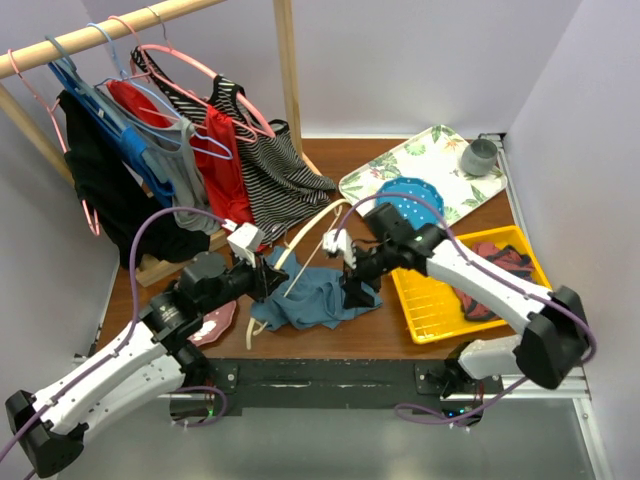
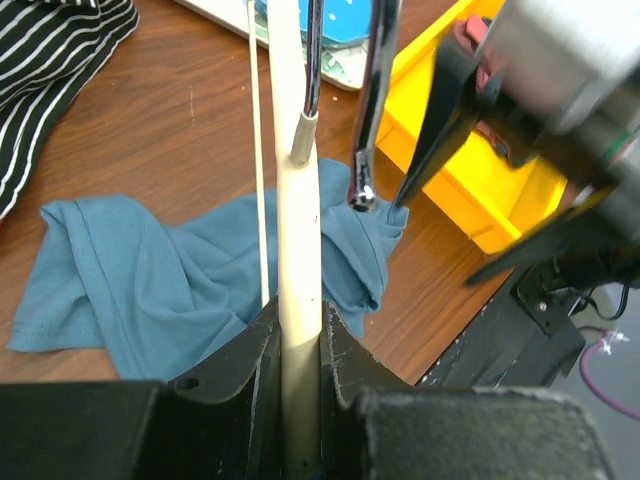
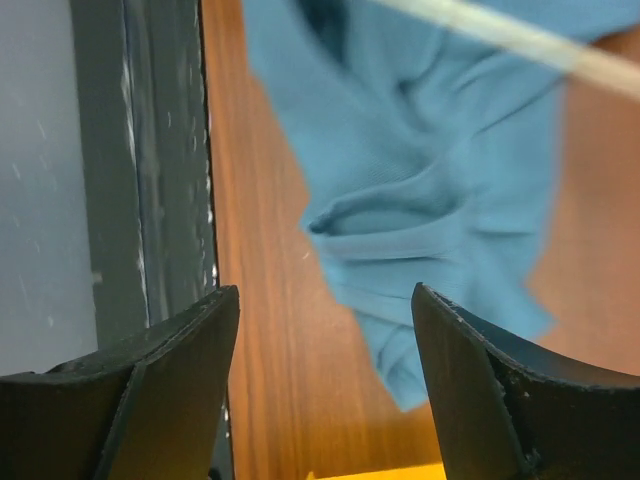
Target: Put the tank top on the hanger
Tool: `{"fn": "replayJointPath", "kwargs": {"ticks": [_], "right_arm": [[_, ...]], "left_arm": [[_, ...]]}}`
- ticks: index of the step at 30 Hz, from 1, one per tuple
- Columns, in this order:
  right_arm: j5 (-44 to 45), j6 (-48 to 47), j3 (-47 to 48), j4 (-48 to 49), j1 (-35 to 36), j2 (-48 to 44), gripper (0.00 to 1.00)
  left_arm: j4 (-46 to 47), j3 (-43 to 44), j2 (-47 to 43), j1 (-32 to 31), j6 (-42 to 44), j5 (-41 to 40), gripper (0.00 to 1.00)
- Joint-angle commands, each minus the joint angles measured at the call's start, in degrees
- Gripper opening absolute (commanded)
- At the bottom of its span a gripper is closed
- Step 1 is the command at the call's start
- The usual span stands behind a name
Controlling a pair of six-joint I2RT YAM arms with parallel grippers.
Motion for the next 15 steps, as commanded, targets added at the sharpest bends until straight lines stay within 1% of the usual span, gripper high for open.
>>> {"fn": "replayJointPath", "kwargs": {"ticks": [1,5,6,7,8,12,15], "right_arm": [[6.0,-3.6,-0.6,6.1,6.3,2.1,0.72],[9.2,-8.2,-3.9,8.5,13.1,2.8,0.72],[9.7,-11.9,-4.7,8.4,14.4,2.5,0.72],[10.6,-13.1,-6.1,8.6,16.2,2.3,0.72],[11.6,-15.5,-6.4,8.8,16.8,2.3,0.72],[13.6,-19.7,-6.3,8.8,18.1,4.3,0.73],[15.9,-21.4,-5.4,8.8,18.4,6.5,0.69]], "left_arm": [[5.6,-0.3,-1.2,0.0,-3.3,-2.3,0.0],[5.2,-0.9,-2.5,0.0,-3.7,-3.3,0.0],[5.1,-1.0,-2.7,0.0,-3.7,-3.4,0.0],[5.1,-1.0,-2.7,0.0,-3.7,-3.4,0.0],[4.8,-1.1,-2.8,0.0,-3.5,-3.4,0.0],[4.5,-1.1,-2.7,0.0,-2.9,-3.2,0.0],[3.4,-0.7,-3.0,0.0,-2.4,-3.0,0.0]]}}
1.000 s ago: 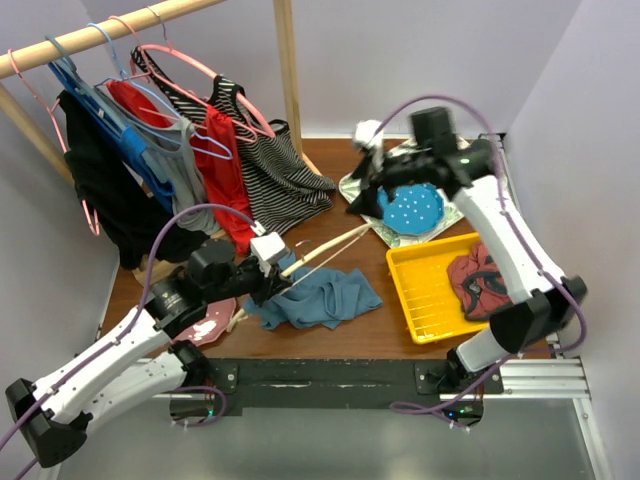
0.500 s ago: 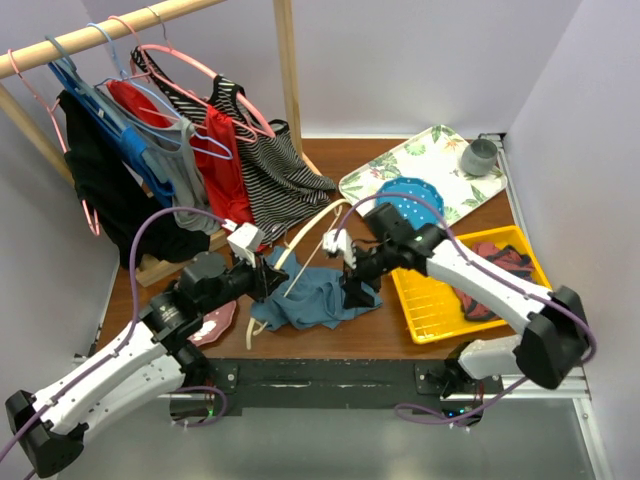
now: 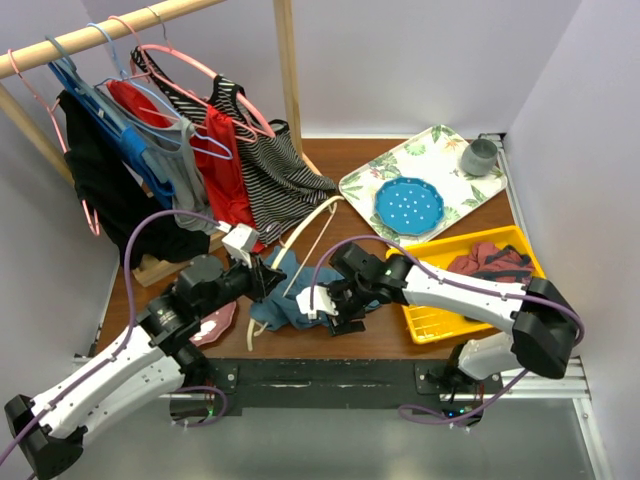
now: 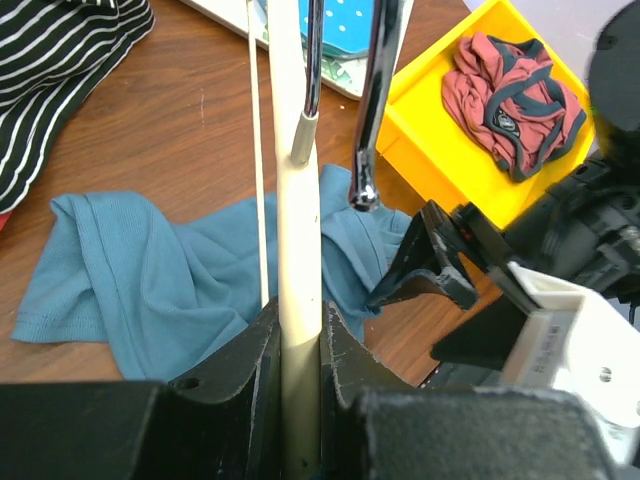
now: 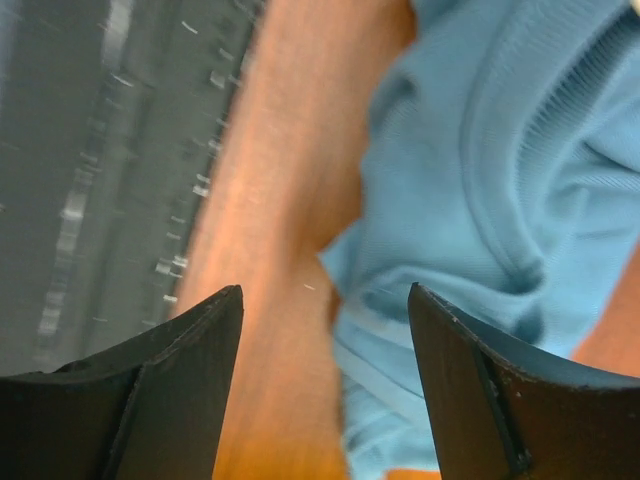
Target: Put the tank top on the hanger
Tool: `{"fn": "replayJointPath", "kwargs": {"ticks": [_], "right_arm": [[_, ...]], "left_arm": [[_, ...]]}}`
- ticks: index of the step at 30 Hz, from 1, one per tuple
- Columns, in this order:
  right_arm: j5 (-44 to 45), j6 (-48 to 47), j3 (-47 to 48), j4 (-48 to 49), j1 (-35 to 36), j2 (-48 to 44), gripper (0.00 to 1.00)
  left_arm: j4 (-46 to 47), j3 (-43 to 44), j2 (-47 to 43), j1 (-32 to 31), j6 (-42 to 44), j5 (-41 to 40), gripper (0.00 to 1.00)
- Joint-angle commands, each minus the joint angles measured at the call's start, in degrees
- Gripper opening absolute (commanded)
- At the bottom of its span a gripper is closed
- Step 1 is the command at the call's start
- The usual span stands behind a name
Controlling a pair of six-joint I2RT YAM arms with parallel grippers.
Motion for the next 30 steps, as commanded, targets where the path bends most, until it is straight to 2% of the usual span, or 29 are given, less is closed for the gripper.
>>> {"fn": "replayJointPath", "kwargs": {"ticks": [1,4,9,12,13,15,16,22,30], "right_arm": [[5.5,-6.1,1.5,2.1,0.2,2.5,0.65],[7.8,-6.8,1.0,2.1,0.3,3.6,0.57],[8.0,-7.3,1.0,1.1,0.4,4.7,0.5],[9.8,-7.8,1.8,-0.1,0.4,5.2,0.33],[10.6,-7.9,2.1,-0.8,0.4,5.3,0.21],[12.8,-7.9,2.1,-1.1,0.1,4.6,0.04],[13.7,-8.0,1.8,-1.1,-0.2,3.2,0.0],[11.8,-9.4,3.8,-4.4,-7.4,-2.2,0.0],[12.9,-18.5,11.6,-16.5,-15.9,-5.0,0.0]], "left_arm": [[2.5,0.7,-1.3,0.0,0.5,-0.6,0.0],[1.1,0.4,-2.9,0.1,0.6,-1.0,0.0],[-0.2,-0.3,-5.1,0.1,1.0,-1.4,0.0],[-1.2,-0.1,-5.7,0.1,1.6,-1.3,0.0],[-2.0,0.0,-5.9,0.1,2.0,-1.2,0.0],[-2.9,0.4,-6.4,0.1,2.5,-0.8,0.0],[-3.7,0.4,-7.0,0.1,3.1,-0.7,0.0],[-6.2,1.0,-8.8,0.1,4.9,-0.2,0.0],[-5.2,2.0,-8.4,0.1,6.4,2.8,0.0]]}}
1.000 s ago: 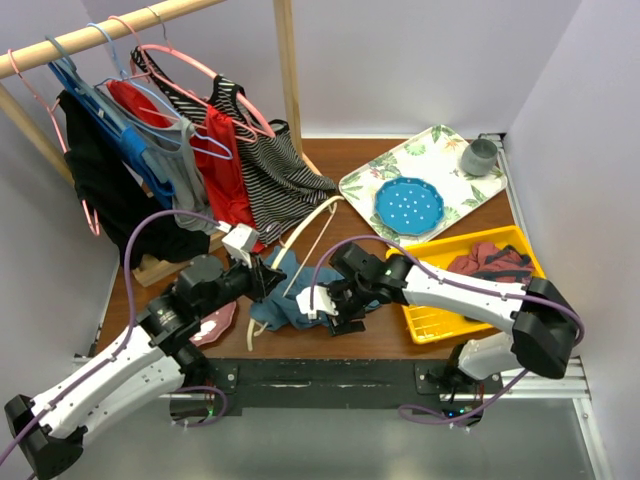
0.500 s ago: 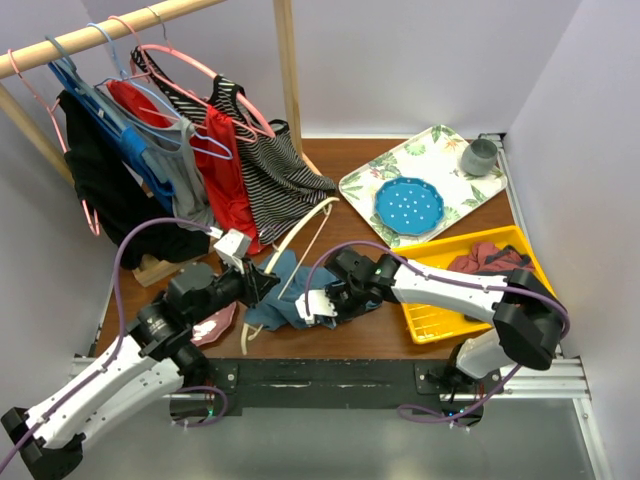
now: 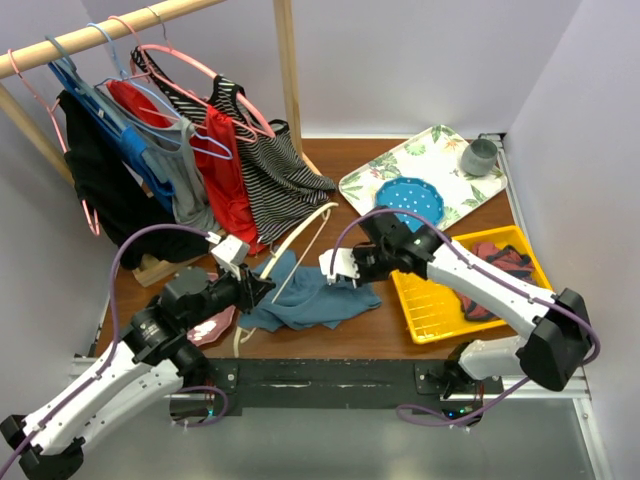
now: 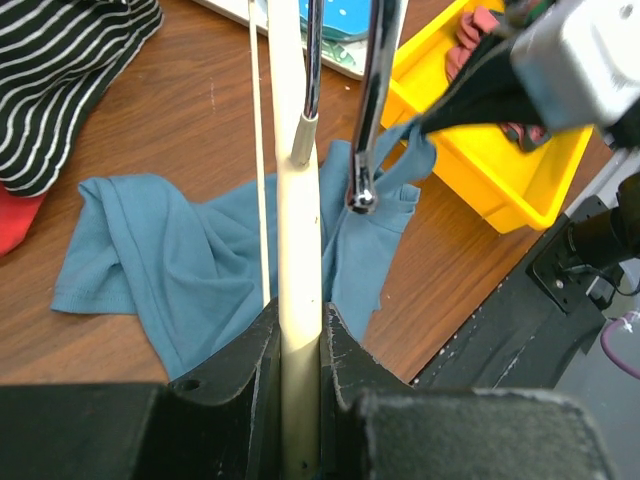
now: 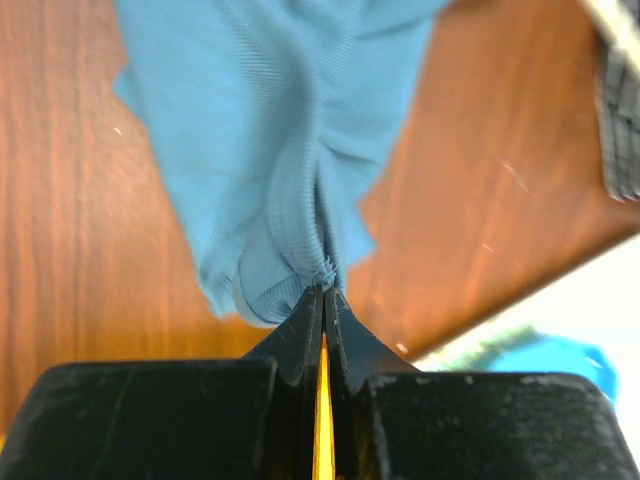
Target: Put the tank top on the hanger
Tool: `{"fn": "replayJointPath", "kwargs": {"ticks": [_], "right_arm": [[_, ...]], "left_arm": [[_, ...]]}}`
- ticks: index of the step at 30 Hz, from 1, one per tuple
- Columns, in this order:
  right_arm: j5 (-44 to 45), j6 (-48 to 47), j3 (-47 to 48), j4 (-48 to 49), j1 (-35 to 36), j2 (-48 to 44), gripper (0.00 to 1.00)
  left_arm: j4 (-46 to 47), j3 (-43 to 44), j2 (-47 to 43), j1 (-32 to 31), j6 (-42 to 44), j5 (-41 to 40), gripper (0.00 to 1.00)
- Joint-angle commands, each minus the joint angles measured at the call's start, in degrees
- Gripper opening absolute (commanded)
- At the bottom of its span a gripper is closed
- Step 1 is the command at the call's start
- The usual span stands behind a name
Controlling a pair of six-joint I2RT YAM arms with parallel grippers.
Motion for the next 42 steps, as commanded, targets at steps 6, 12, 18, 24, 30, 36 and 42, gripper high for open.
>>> {"fn": "replayJointPath", "kwargs": {"ticks": [6,12,18,24,30,36,42], "right_arm": [[1.9,-10.1,8.1,-7.4,-10.6,-2.2,0.0],[1.6,-12.3,10.7,-7.3,-14.7,-2.0,0.0],[1.2,-13.6,14.0,-7.5,-16.6,-1.1,0.0],[1.2,-14.0,15.6,-6.7,-18.8,0.2,0.0],[-0.2,-14.2,16.1,-6.3,-20.3,0.6,0.0],[-1.3,-14.3,17.6,-6.0,-20.4,1.3,0.0],[-4.8,-14.2,20.8,-7.4,-20.4,1.8,0.0]], "left_arm": [[3.9,3.5,0.0,0.1,3.3,6.9,0.0],[4.9,3.9,-0.4,0.1,4.0,11.2,0.0],[5.6,3.6,1.2,0.1,4.1,15.9,0.0],[6.0,3.9,1.6,0.1,4.4,17.9,0.0],[6.3,3.9,1.8,0.1,4.5,19.3,0.0],[6.5,4.2,3.2,0.1,4.9,21.2,0.0],[6.8,4.3,4.6,0.1,5.1,22.5,0.0]]}}
